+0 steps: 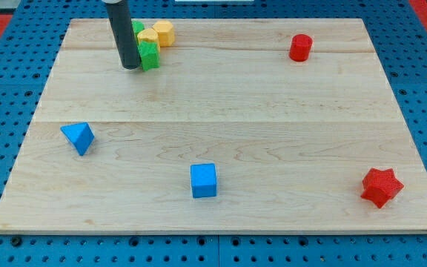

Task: Place the red circle above the blue cube

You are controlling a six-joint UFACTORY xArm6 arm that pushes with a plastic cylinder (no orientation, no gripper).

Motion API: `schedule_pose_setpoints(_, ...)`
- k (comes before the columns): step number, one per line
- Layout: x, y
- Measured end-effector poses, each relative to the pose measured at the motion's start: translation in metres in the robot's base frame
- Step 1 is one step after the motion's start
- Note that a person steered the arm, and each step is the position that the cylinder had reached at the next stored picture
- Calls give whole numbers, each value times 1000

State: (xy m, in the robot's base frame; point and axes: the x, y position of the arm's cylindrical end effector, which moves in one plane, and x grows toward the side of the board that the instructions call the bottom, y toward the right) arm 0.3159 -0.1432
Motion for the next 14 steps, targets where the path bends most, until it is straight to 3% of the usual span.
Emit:
schedule_pose_setpoints(1,38,14)
schedule_pose_setpoints(2,37,68)
schedule_pose_setpoints(4,-67,227)
schedule_pose_setpoints(5,-88,274)
schedule_pose_setpoints(6,-60,314)
schedule_pose_setpoints(8,15,293)
schedule_pose_setpoints(9,25,319)
schedule_pose_setpoints(12,81,135)
schedule_pose_setpoints(13,120,92)
schedule_pose_setpoints(14,125,174)
